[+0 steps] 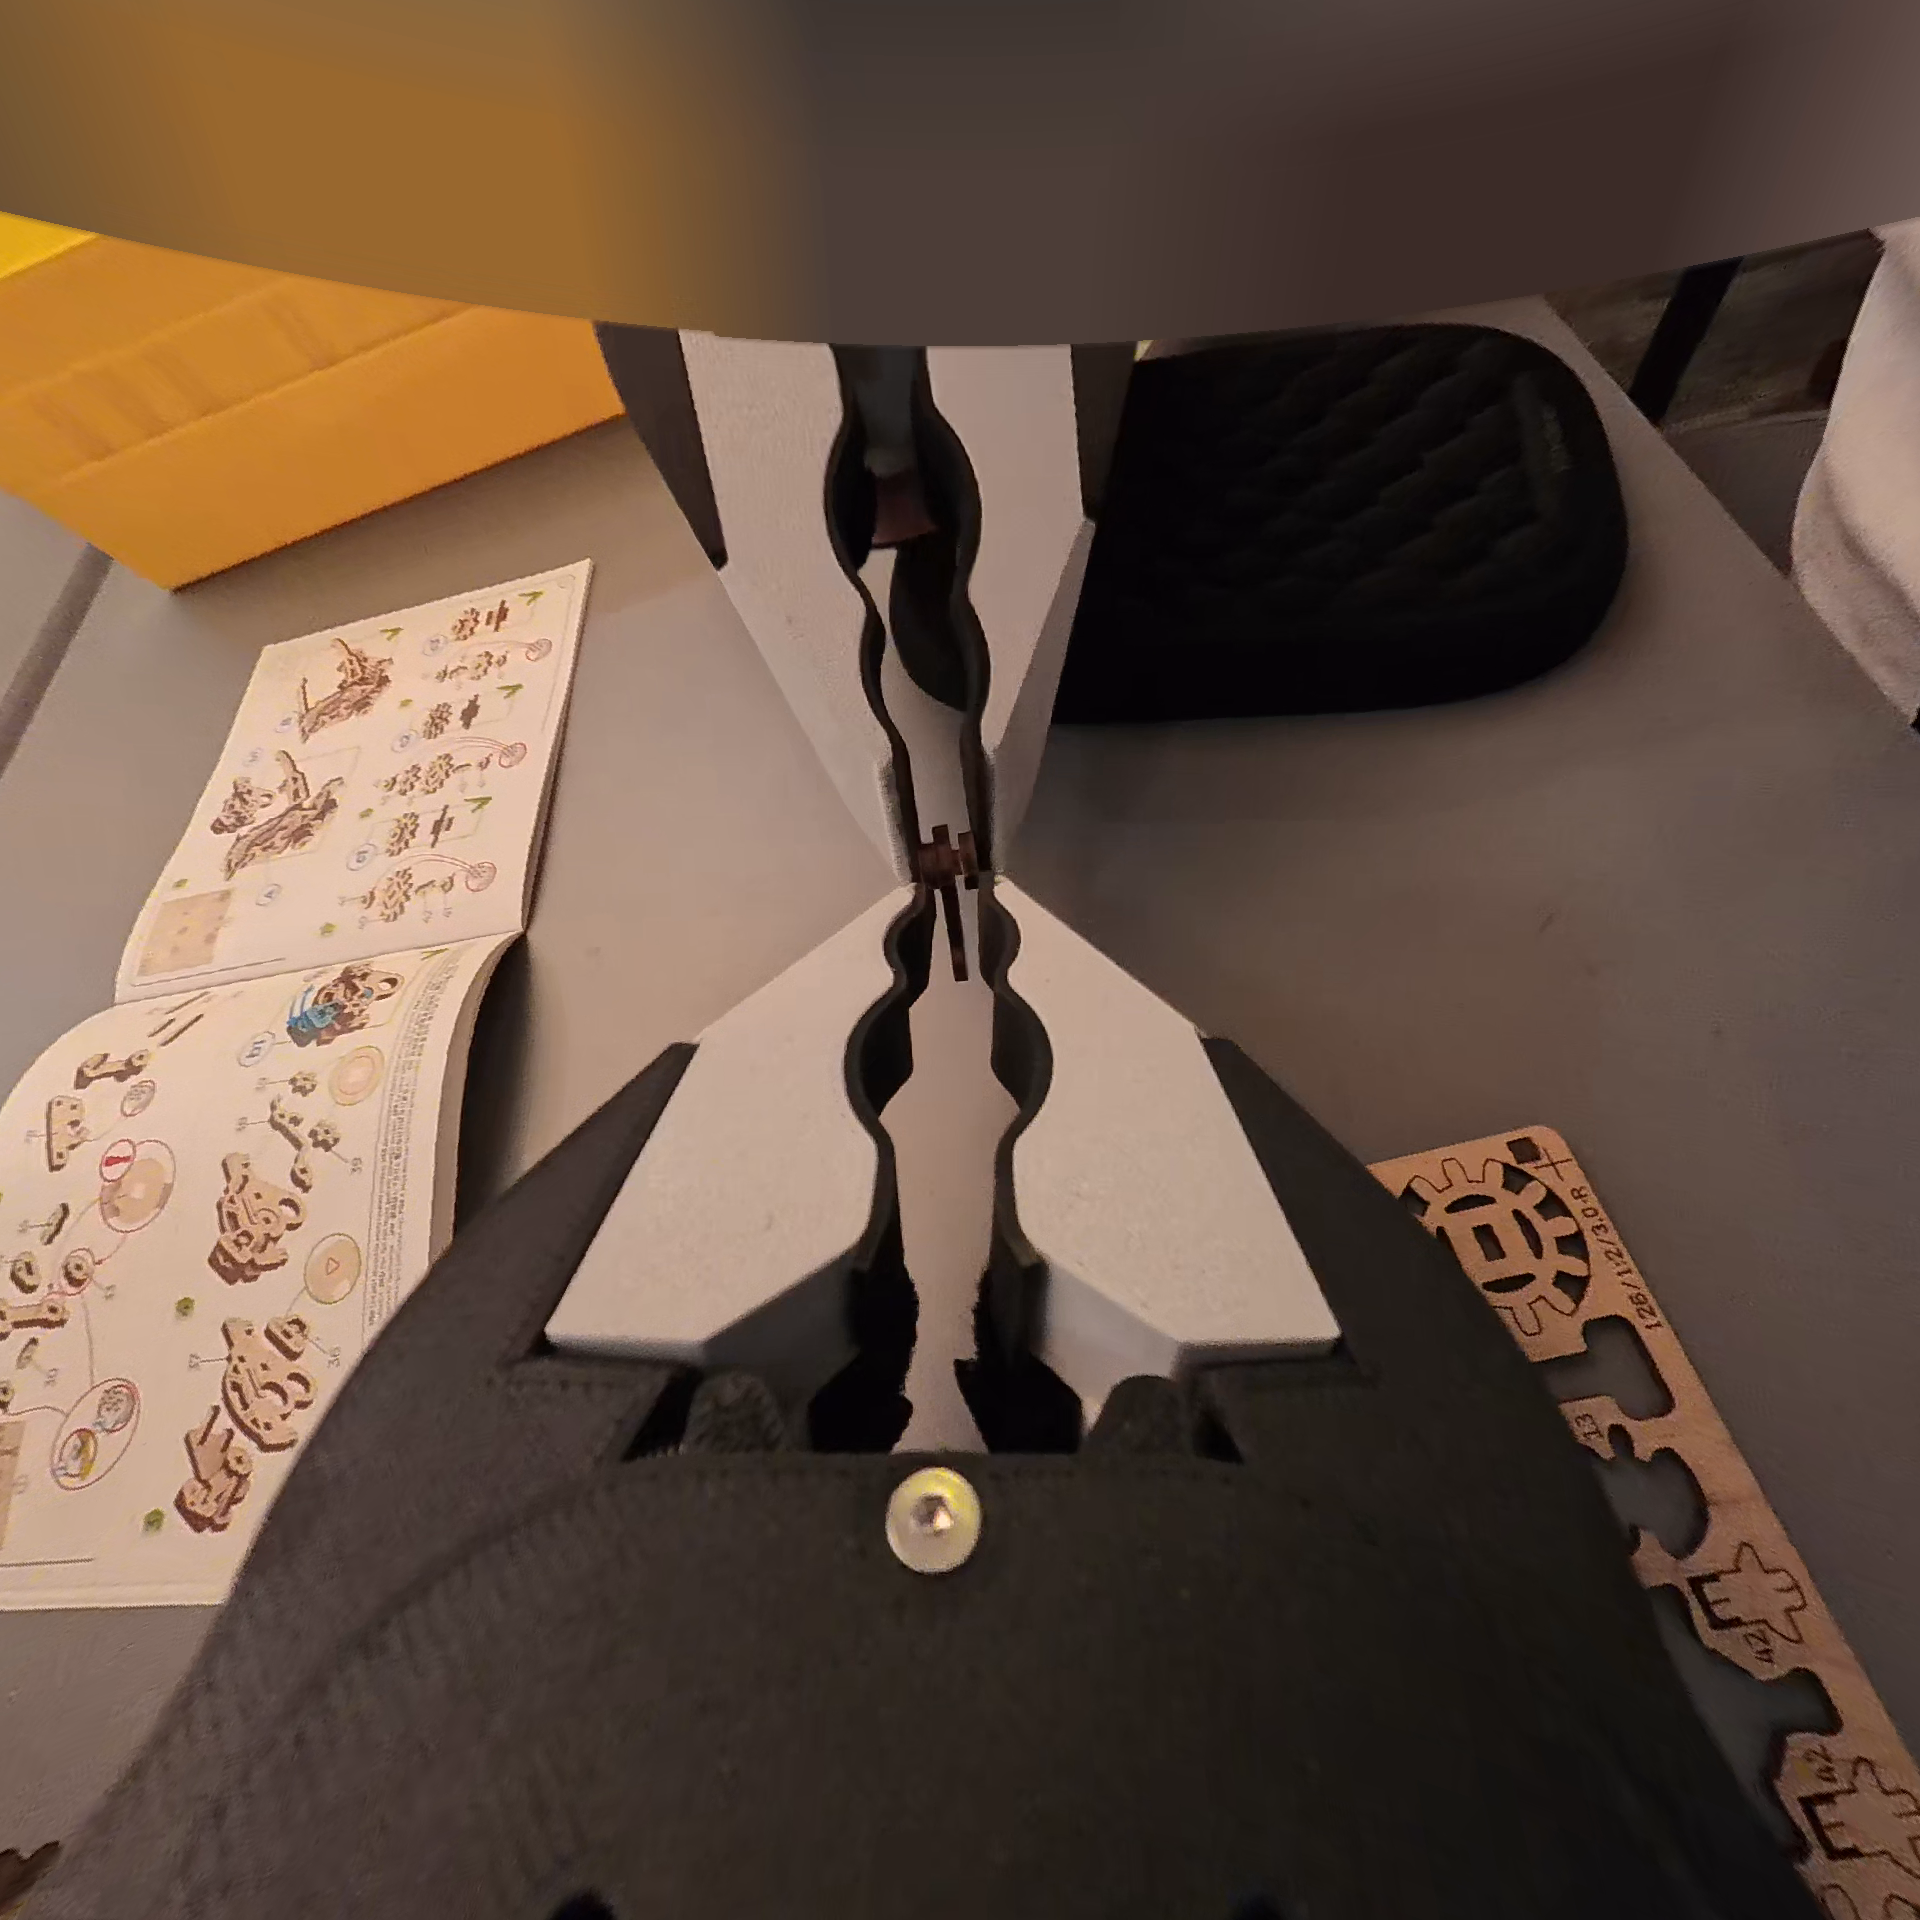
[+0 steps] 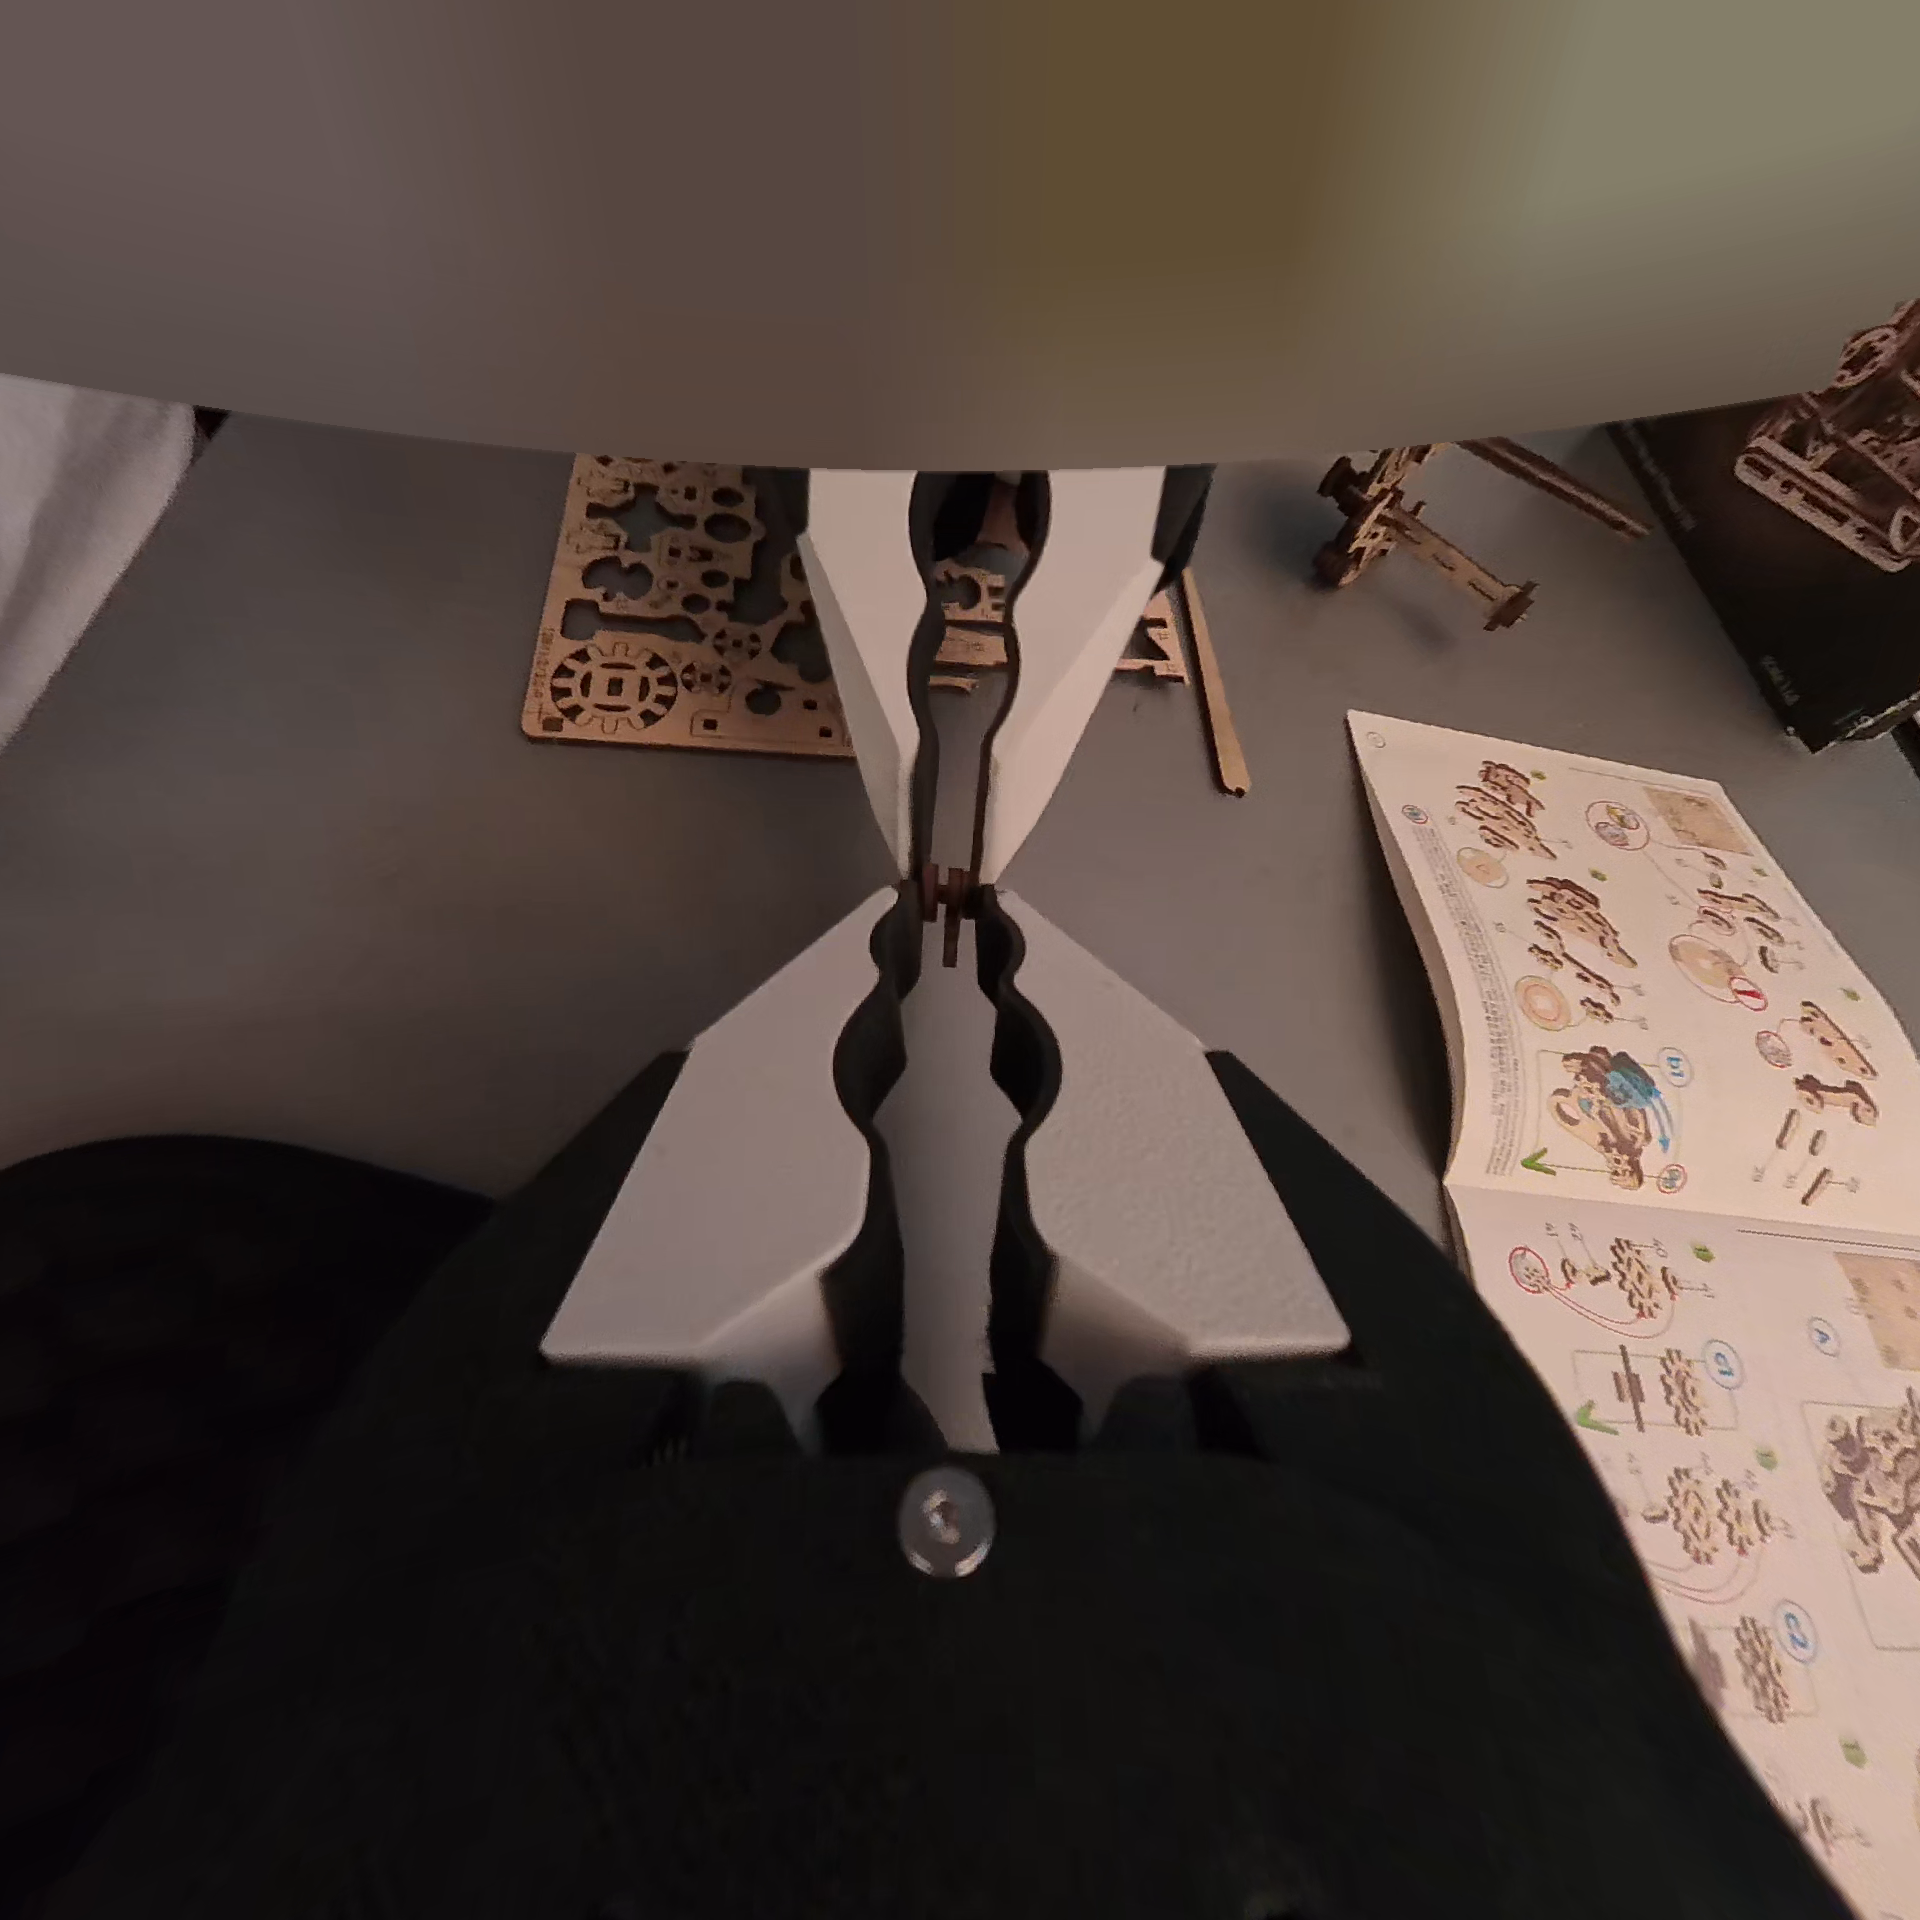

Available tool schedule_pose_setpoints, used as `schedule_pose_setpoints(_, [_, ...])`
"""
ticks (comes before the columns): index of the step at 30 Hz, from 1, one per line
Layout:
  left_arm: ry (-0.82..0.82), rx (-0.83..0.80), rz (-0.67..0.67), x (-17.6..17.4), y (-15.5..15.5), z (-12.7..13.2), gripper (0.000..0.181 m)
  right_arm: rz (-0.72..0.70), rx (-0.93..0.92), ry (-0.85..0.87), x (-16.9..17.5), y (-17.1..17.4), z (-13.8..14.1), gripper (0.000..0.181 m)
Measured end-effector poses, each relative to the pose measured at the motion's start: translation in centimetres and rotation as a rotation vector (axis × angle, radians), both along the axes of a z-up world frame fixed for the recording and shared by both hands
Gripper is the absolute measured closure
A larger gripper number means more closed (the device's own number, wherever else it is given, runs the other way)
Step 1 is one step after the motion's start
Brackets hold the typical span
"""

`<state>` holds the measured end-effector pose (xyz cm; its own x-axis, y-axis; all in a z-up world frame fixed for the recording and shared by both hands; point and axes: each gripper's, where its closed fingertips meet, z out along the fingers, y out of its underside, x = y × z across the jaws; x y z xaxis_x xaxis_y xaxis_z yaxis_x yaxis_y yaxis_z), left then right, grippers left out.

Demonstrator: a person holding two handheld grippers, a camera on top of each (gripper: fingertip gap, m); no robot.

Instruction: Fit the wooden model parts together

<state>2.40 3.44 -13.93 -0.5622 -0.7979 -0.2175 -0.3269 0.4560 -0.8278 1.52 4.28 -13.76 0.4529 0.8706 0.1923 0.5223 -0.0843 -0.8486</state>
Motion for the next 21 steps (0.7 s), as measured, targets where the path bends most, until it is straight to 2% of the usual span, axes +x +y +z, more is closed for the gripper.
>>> schedule_pose_setpoints(2, [-0.011,-0.034,0.038,0.3,0.6,0.4,0.175,-0.048,-0.029,0.065,0.3,0.7,0.5,0.173])
schedule_pose_setpoints(4, [0.007,-0.179,0.065,0.5,0.9,1.2,0.175,-0.058,-0.141,0.192,0.6,0.8,1.2,0.173])
schedule_pose_setpoints(5, [0.034,-0.265,0.064,0.5,0.7,1.5,0.181,-0.07,-0.188,0.254,0.8,1.0,1.6,0.171])
schedule_pose_setpoints(8, [0.065,-0.445,0.068,0.7,0.5,2.4,0.181,-0.035,-0.258,0.375,1.0,0.7,2.7,0.172])
schedule_pose_setpoints(11, [0.069,-0.414,0.093,0.8,0.8,1.9,0.181,-0.05,-0.296,0.391,1.0,0.8,2.7,0.172])
schedule_pose_setpoints(14, [0.055,-0.408,0.105,0.9,0.8,2.1,0.17,-0.031,-0.339,0.451,0.9,0.6,3.2,0.172])
schedule_pose_setpoints(17, [0.06,-0.41,0.118,1.0,0.9,2.1,0.161,-0.016,-0.275,0.461,1.1,0.7,3.9,0.172])
schedule_pose_setpoints(21, [0.049,-0.476,0.047,0.6,0.1,2.8,0.159,0.14,0.069,0.368,0.3,-1.0,5.4,0.171])
